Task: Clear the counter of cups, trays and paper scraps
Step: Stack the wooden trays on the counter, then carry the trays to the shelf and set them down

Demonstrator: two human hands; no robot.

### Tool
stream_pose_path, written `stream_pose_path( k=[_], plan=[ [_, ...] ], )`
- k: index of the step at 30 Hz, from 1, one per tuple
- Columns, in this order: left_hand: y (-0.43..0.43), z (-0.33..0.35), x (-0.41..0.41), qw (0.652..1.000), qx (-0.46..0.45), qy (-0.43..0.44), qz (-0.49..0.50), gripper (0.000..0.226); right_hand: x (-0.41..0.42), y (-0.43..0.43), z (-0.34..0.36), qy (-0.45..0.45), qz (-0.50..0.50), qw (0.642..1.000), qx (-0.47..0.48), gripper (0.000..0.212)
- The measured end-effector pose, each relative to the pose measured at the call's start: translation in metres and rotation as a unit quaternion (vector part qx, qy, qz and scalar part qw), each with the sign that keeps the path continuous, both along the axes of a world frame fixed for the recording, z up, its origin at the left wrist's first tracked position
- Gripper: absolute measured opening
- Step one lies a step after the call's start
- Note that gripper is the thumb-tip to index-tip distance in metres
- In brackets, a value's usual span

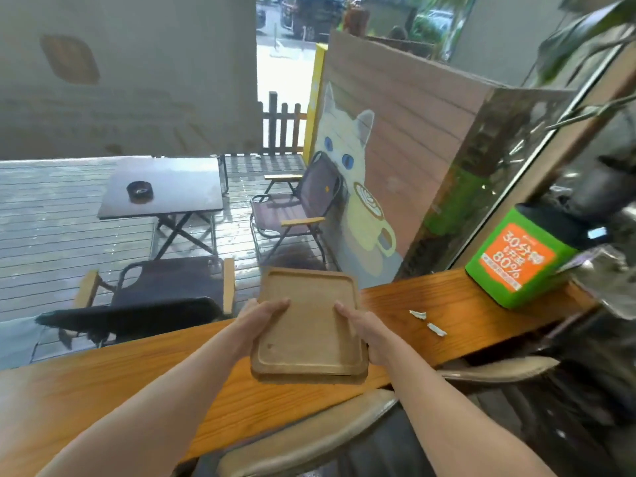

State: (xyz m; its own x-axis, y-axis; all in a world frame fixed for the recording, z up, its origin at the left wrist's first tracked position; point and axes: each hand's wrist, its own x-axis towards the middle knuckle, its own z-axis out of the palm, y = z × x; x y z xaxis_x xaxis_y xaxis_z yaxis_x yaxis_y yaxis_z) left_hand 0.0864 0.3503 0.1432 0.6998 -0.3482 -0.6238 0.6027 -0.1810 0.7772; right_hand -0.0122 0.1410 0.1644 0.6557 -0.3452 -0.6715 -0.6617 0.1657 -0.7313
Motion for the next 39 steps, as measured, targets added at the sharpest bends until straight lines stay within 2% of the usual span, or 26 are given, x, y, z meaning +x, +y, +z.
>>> stream_pose_path(
  k=[4, 8, 12, 14, 18, 25, 33, 39],
  plan=[
    [-0.041, 0.006, -0.020, 0.999, 0.017, -0.015, -0.048, 0.069, -0.043, -0.022, 0.007, 0.020, -0.058, 0.998, -0.034, 0.067],
    [-0.097, 0.029, -0.039, 0.989, 0.034, -0.032, -0.137, 0.062, -0.089, -0.061, 0.018, 0.037, -0.142, 0.989, -0.034, 0.077],
    [-0.162, 0.059, -0.065, 0.973, 0.023, -0.049, -0.225, 0.043, -0.139, -0.107, 0.033, -0.019, -0.239, 0.971, -0.013, 0.076],
    [-0.197, 0.072, -0.084, 0.966, 0.014, -0.054, -0.251, 0.041, -0.168, -0.133, 0.045, -0.047, -0.276, 0.960, -0.012, 0.070],
    [-0.274, 0.089, -0.137, 0.945, -0.003, -0.086, -0.314, 0.052, -0.237, -0.189, 0.064, -0.062, -0.330, 0.941, -0.037, 0.064],
    [-0.420, 0.096, -0.272, 0.913, 0.003, -0.141, -0.382, 0.074, -0.392, -0.285, 0.073, -0.036, -0.410, 0.909, -0.064, 0.074],
    [-0.553, 0.093, -0.415, 0.876, -0.010, -0.127, -0.465, 0.071, -0.544, -0.367, 0.083, -0.020, -0.508, 0.859, -0.061, 0.065],
    [-0.633, 0.088, -0.465, 0.851, -0.002, -0.133, -0.508, 0.081, -0.596, -0.426, 0.065, 0.002, -0.561, 0.827, -0.046, 0.079]
  ],
)
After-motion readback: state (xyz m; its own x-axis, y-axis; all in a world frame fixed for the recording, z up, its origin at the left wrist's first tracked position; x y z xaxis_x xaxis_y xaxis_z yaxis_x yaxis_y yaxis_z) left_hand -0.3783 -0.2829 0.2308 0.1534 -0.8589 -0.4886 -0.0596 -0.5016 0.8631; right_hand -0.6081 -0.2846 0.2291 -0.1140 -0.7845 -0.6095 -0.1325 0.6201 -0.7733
